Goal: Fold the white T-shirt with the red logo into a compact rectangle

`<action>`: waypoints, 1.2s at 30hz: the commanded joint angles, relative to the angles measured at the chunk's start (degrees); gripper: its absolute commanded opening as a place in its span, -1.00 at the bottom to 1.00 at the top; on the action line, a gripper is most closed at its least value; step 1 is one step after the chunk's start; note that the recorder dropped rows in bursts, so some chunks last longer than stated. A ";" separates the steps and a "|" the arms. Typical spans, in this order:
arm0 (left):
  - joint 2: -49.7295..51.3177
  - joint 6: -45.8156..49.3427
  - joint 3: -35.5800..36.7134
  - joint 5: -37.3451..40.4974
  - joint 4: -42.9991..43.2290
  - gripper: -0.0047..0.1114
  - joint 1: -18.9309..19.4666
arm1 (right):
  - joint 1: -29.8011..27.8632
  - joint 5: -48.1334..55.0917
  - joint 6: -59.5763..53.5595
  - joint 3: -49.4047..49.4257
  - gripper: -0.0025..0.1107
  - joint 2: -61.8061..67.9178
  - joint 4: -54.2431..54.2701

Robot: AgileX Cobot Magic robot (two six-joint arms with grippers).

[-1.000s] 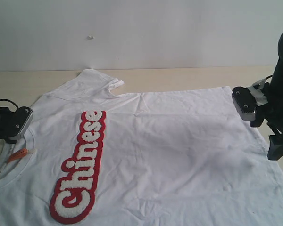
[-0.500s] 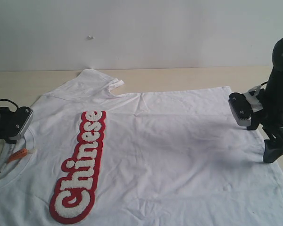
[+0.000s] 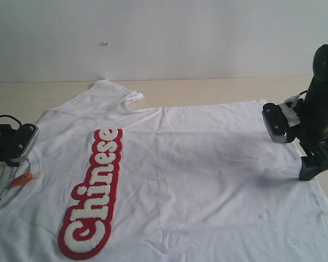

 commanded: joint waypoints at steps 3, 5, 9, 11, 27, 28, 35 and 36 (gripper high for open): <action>5.26 0.36 2.12 -8.52 3.32 0.89 0.06 | -0.16 5.13 -0.46 0.48 0.90 3.82 -2.63; 5.26 0.36 2.12 -8.52 3.32 0.89 0.06 | -0.16 6.47 -0.31 0.48 0.90 3.93 -2.63; 5.26 0.36 2.12 -8.52 3.32 0.89 0.06 | -0.16 6.31 -0.31 0.48 0.90 3.93 -2.63; 5.26 0.36 2.12 -8.52 3.32 0.89 0.06 | -0.16 6.16 -0.31 0.48 0.90 3.93 -2.63; 5.26 0.36 2.12 -8.52 3.32 0.89 0.06 | -0.16 6.16 -0.31 0.48 0.90 3.93 -2.52; 5.26 0.36 2.12 -8.52 3.32 0.89 0.06 | -0.16 6.16 -0.31 0.48 0.90 3.93 -2.52; 5.26 0.36 2.12 -8.52 3.32 0.89 0.06 | -0.16 6.39 -0.31 0.48 0.90 3.93 -2.52; 5.26 0.36 2.12 -8.75 3.32 0.89 0.06 | -0.16 6.13 -0.31 0.48 0.90 3.93 -2.04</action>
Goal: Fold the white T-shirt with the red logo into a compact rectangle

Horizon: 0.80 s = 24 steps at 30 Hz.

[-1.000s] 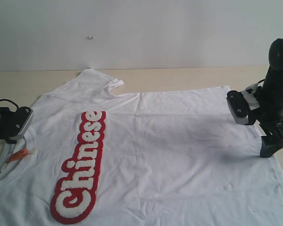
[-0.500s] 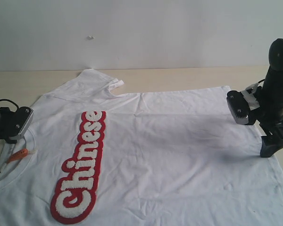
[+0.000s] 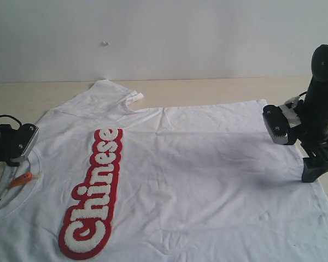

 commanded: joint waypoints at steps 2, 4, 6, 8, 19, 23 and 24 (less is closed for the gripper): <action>5.36 0.36 2.12 -9.57 3.32 0.89 0.06 | -0.16 2.91 -0.43 1.30 0.90 2.74 0.21; 5.47 0.36 2.12 -9.55 3.32 0.89 0.06 | -0.16 2.37 -0.43 1.30 0.90 2.74 1.72; 5.46 0.36 2.12 -9.34 3.32 0.89 0.06 | -0.16 2.01 -0.43 1.30 0.90 2.74 1.72; 5.46 0.36 2.12 -9.34 3.32 0.89 0.06 | -0.16 1.89 -0.43 1.30 0.90 2.74 1.72; 5.46 0.36 2.12 -9.34 3.32 0.89 0.06 | -0.16 -3.05 2.38 1.30 0.46 2.74 0.16; 5.46 0.36 2.12 -9.34 3.32 0.89 0.06 | -0.16 -1.05 2.76 1.30 -0.25 2.74 -3.30; 5.46 0.36 2.12 -9.34 3.32 0.89 0.06 | -0.16 -0.36 2.76 1.30 -0.45 2.74 -3.58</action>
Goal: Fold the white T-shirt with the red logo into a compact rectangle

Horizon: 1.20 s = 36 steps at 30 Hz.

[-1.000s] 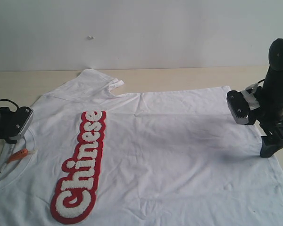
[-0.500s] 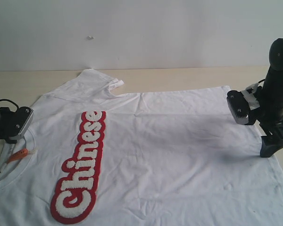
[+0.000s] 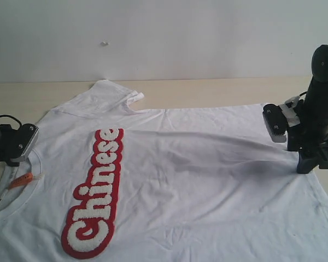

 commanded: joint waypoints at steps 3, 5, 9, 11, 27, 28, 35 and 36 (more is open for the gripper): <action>5.45 0.36 2.12 -9.34 3.32 0.89 0.06 | -0.16 1.54 0.64 1.30 -0.96 2.74 -3.32; 5.45 0.36 2.12 -9.34 3.32 0.89 0.06 | -0.16 1.54 0.90 1.30 -0.95 2.74 -3.32; 5.45 0.36 2.12 -9.34 3.32 0.89 0.06 | -0.16 1.54 0.90 1.30 -0.95 2.74 -3.18; 5.45 0.36 2.12 -9.34 3.32 0.89 0.06 | -0.16 1.58 0.90 1.30 -0.95 2.74 -3.07; 5.45 -0.60 2.12 -11.17 3.42 0.89 0.06 | -0.16 1.38 1.49 1.30 -0.95 2.74 -2.54; 5.45 -1.56 2.12 -11.45 3.42 0.89 0.06 | -0.16 1.38 1.49 1.30 -0.95 2.74 -2.54; 5.45 -4.51 2.12 -12.10 3.42 0.86 0.06 | -0.16 1.38 1.49 1.30 -0.95 2.74 -2.54; 5.45 -4.51 2.12 -11.86 3.42 0.81 0.06 | -0.16 1.27 1.53 1.30 -0.95 2.74 -2.54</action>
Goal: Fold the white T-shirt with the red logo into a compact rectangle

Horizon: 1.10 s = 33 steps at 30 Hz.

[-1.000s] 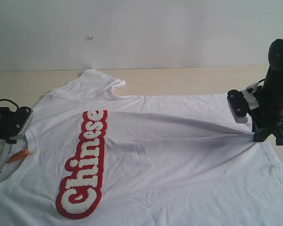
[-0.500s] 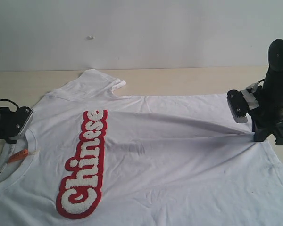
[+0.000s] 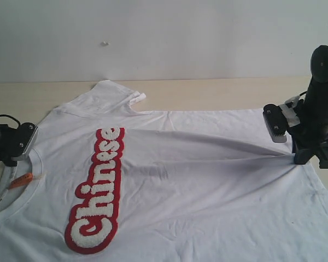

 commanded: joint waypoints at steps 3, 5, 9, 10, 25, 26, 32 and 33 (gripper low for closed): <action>5.35 -1.00 2.12 -10.93 2.96 0.32 0.06 | -0.26 1.10 0.22 1.30 -0.95 2.74 -1.06; 5.35 -1.00 2.12 -10.50 2.96 -0.19 0.06 | -0.26 1.10 0.22 1.30 -0.95 2.74 -1.06; 5.35 -0.89 2.12 -8.04 3.33 -0.89 0.06 | -0.26 1.10 0.22 1.30 -0.95 2.74 -1.06; 5.35 -0.99 2.12 -7.74 3.44 -0.89 0.06 | -0.26 1.11 0.53 1.30 -0.95 2.74 -1.06; 2.79 -3.33 2.02 -9.05 5.54 -0.90 0.06 | -0.26 1.32 4.99 1.30 -0.96 2.07 -1.62; 1.49 -5.57 2.02 -10.76 6.26 -0.92 0.06 | -0.26 1.17 4.99 1.30 -0.96 1.41 -1.62; -5.24 -26.76 2.02 -14.19 20.06 -0.92 0.06 | -0.26 -0.87 6.85 1.30 -0.96 -5.37 -1.62; -6.01 -27.61 2.02 -13.56 21.01 -0.92 0.06 | -0.26 -1.44 6.97 1.30 -0.96 -6.61 -1.62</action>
